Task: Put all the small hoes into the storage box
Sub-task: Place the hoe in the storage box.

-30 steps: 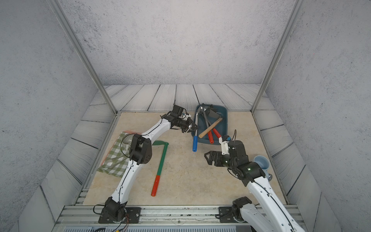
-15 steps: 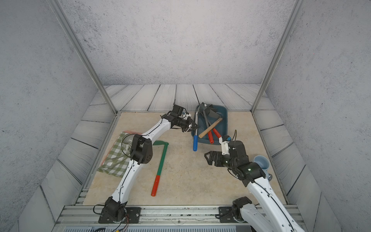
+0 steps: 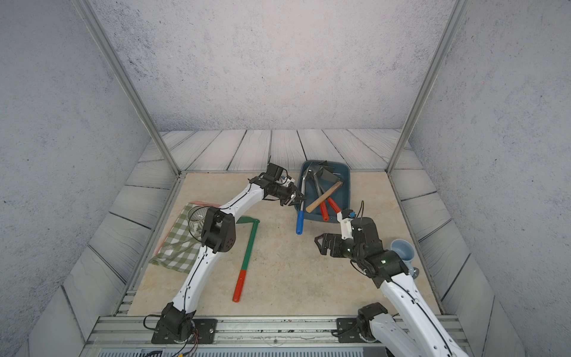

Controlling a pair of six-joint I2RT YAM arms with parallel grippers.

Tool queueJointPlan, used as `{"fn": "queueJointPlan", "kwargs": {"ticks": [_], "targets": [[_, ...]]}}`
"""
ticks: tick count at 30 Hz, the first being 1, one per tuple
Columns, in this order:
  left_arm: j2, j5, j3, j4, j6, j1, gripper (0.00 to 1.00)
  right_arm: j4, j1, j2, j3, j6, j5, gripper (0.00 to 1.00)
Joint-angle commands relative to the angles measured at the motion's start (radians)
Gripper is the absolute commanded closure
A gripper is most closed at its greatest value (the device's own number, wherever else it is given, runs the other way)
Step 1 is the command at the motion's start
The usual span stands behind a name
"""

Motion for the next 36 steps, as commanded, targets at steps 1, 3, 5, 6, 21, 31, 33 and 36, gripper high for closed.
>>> {"fn": "queueJointPlan", "kwargs": {"ticks": [1,3,5,6,21,31,33,36], "targets": [[0.000,-0.020,-0.003,-0.033,0.026,0.009,0.61,-0.002,-0.003,-0.008,-0.008,-0.007,0.006,0.01],[0.001,-0.026,-0.003,-0.034,0.029,0.011,0.50,-0.002,-0.003,-0.008,-0.008,-0.007,0.005,0.01],[-0.001,-0.029,-0.003,-0.033,0.030,0.012,0.45,0.000,-0.004,-0.009,-0.010,-0.007,0.005,0.01],[-0.001,-0.032,-0.005,-0.032,0.030,0.013,0.44,0.000,-0.004,-0.010,-0.010,-0.007,0.005,0.01],[-0.133,-0.040,-0.152,0.039,0.033,0.028,0.43,0.000,-0.002,-0.002,-0.007,-0.001,0.021,0.01],[-0.298,-0.135,-0.319,-0.010,0.147,0.041,0.43,-0.035,-0.004,0.035,0.009,0.031,0.138,0.08],[-0.315,-0.168,-0.330,-0.053,0.188,0.043,0.44,-0.039,-0.003,0.045,0.016,0.043,0.167,0.12],[-0.335,-0.222,-0.345,-0.103,0.245,0.043,0.44,-0.034,-0.003,0.063,0.030,0.063,0.208,0.18]]}}
